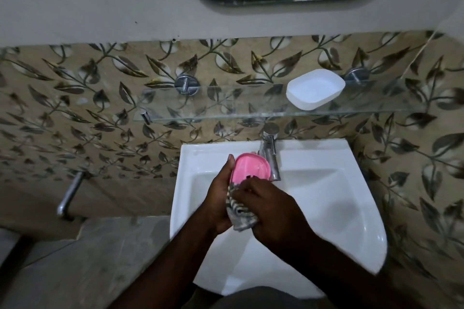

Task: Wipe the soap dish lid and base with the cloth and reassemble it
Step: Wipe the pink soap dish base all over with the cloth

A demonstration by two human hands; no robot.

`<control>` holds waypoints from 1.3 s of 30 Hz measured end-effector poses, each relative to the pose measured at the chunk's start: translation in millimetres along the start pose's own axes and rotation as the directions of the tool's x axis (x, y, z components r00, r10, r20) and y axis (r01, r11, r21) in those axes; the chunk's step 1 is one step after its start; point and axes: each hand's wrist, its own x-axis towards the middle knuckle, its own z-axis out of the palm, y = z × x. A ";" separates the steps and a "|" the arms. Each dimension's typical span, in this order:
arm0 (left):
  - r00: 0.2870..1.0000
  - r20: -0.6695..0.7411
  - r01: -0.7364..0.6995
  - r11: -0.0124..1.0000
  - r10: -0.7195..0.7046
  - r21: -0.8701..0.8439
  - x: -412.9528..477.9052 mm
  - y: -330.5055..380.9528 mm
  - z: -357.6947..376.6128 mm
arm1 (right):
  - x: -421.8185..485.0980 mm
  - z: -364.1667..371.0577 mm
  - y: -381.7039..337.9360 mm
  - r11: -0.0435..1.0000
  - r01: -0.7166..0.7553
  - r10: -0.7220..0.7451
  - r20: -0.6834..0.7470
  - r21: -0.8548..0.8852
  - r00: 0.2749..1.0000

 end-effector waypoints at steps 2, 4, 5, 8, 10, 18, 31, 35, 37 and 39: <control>0.999 -0.023 -0.033 0.999 0.033 -0.012 -3.1 -9.9 5.1 | -0.1 -9.8 19.8 0.996 0.042 -0.044 -0.022 -0.079 0.999; 0.996 -0.036 -0.085 0.996 0.084 -0.008 -6.3 -18.4 16.3 | 14.2 -20.4 39.5 0.990 -0.116 0.107 -0.105 -0.076 0.989; 0.993 -0.052 -0.104 0.995 0.104 0.008 -6.4 -21.8 20.8 | 24.0 -24.9 45.1 0.979 -0.200 0.191 -0.160 -0.040 0.968; 0.982 -0.105 -0.156 0.987 0.159 0.033 -9.4 -20.6 24.0 | 23.9 -19.0 31.2 0.982 -0.181 0.186 -0.168 0.046 0.968; 0.979 -0.117 -0.161 0.985 0.166 0.057 -10.7 -14.5 23.9 | 2.4 -13.5 11.6 0.996 -0.031 0.038 -0.081 0.084 0.996; 0.977 -0.103 -0.176 0.977 0.189 0.123 -11.0 -1.9 46.6 | 35.7 -35.2 27.8 0.974 -0.170 0.208 -0.301 0.148 0.931; 0.981 -0.080 -0.185 0.980 0.179 -0.078 -17.4 28.0 36.7 | 40.8 -17.2 -1.1 0.971 -0.035 0.104 -0.289 0.236 0.952; 0.977 -0.113 -0.183 0.983 0.182 0.002 -20.8 34.2 27.9 | 31.6 -11.9 -7.0 0.981 0.025 0.008 -0.171 0.190 0.985; 0.967 -0.110 -0.228 0.974 0.228 0.011 -21.5 30.6 31.3 | 49.6 -21.6 -1.4 0.975 -0.077 0.131 -0.256 0.210 0.958; 0.963 -0.087 -0.254 0.967 0.254 0.010 -19.3 27.1 35.8 | 66.6 -30.7 1.8 0.949 -0.149 0.242 -0.339 0.278 0.909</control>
